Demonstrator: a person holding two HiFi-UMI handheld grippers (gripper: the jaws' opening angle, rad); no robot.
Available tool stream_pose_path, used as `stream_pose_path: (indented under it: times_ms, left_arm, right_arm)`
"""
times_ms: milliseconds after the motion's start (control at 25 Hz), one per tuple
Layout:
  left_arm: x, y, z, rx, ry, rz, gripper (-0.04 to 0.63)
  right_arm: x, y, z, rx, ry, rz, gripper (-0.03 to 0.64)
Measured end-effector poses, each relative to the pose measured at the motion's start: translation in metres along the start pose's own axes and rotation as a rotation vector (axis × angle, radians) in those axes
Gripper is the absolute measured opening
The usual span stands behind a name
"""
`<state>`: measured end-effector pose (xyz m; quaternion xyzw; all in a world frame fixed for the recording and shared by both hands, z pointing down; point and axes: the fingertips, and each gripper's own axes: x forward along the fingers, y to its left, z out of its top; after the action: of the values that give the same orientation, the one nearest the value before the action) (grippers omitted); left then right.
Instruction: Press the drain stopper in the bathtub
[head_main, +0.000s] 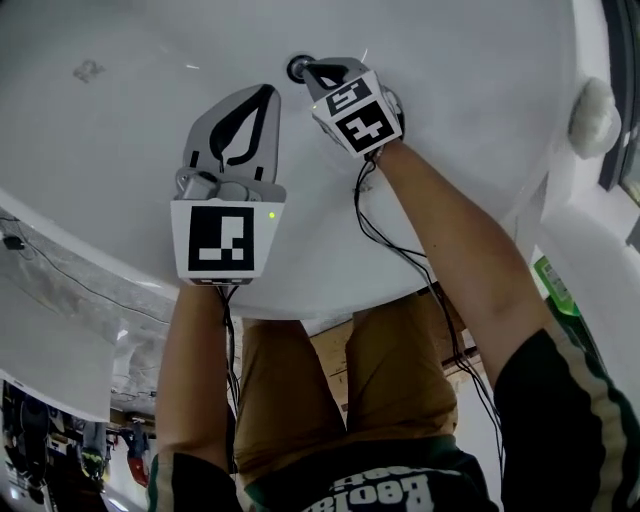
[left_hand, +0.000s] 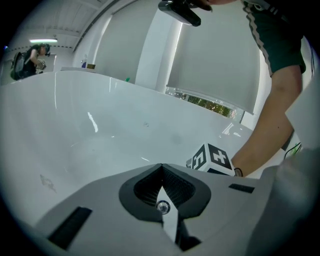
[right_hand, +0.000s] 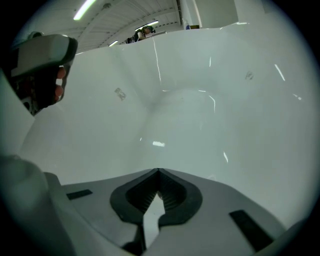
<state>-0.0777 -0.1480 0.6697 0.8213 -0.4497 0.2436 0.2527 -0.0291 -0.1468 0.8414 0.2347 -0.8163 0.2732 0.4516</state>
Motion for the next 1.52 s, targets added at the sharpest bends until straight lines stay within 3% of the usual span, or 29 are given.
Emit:
stream_pose_path:
  times_ms: [280, 880, 1080, 1320, 1520]
  left_arm:
    - [-0.022, -0.019, 0.041, 0.051, -0.022, -0.057, 0.008]
    - [-0.085, -0.068, 0.11, 0.109, -0.052, -0.141, 0.008]
    - [-0.121, -0.092, 0.141, 0.112, -0.067, -0.144, 0.008]
    - [-0.16, -0.121, 0.193, 0.17, -0.104, -0.121, 0.008]
    - [-0.207, -0.137, 0.241, 0.184, -0.161, -0.078, 0.008]
  right_arm:
    - [-0.061, 0.025, 0.032, 0.02, -0.094, 0.023, 0.011]
    - [-0.246, 0.063, 0.106, 0.033, -0.378, -0.07, 0.011]
    - [-0.319, 0.083, 0.134, -0.077, -0.445, -0.04, 0.011]
    - [-0.399, 0.101, 0.166, -0.183, -0.516, -0.04, 0.011]
    - [-0.472, 0.119, 0.181, -0.198, -0.576, -0.056, 0.011]
